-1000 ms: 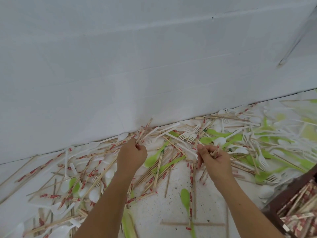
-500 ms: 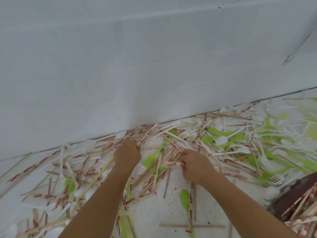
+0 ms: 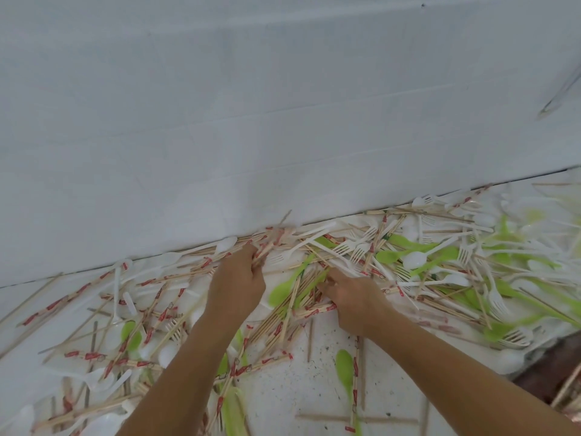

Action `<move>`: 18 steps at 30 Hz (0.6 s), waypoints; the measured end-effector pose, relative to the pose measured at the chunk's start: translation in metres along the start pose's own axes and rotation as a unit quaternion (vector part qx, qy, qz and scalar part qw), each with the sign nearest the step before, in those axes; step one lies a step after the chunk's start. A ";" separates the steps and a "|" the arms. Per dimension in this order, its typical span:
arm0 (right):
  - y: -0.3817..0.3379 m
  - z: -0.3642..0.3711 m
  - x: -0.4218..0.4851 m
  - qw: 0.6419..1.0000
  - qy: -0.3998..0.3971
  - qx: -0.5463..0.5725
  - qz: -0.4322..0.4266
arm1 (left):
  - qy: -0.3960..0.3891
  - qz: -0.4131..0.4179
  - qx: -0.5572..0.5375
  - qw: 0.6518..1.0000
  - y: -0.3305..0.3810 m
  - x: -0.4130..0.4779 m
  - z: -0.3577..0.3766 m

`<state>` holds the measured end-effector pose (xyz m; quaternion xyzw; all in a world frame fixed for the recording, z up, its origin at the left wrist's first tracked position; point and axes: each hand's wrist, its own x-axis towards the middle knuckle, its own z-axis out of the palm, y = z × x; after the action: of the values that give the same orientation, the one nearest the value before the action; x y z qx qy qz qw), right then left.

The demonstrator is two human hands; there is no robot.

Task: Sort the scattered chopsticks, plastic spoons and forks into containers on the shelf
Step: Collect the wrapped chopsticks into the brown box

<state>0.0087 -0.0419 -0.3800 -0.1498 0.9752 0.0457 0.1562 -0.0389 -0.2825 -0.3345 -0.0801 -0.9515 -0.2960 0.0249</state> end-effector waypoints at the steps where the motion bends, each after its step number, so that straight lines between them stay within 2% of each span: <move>1: -0.001 -0.003 0.002 1.000 -0.005 -0.010 -0.004 | -0.051 -0.018 -0.034 0.998 0.007 -0.007 0.002; 3: -0.006 -0.006 0.005 0.999 -0.024 -0.030 -0.015 | -0.137 -0.048 -0.042 0.989 0.015 -0.018 0.013; 6: -0.012 -0.008 0.007 0.997 -0.050 -0.060 -0.027 | -0.180 -0.091 0.002 0.980 0.013 -0.026 0.037; 12: -0.007 -0.019 0.006 0.987 -0.077 -0.125 -0.070 | -0.162 -0.086 0.061 0.981 0.009 -0.027 0.049; 18: -0.004 -0.021 0.007 0.972 -0.083 -0.174 -0.137 | -0.129 -0.083 0.055 0.987 -0.002 -0.018 0.039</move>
<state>-0.0025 -0.0509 -0.3627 -0.3029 0.9061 0.2047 0.2131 -0.0217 -0.2649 -0.3693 -0.0366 -0.9650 -0.2311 -0.1181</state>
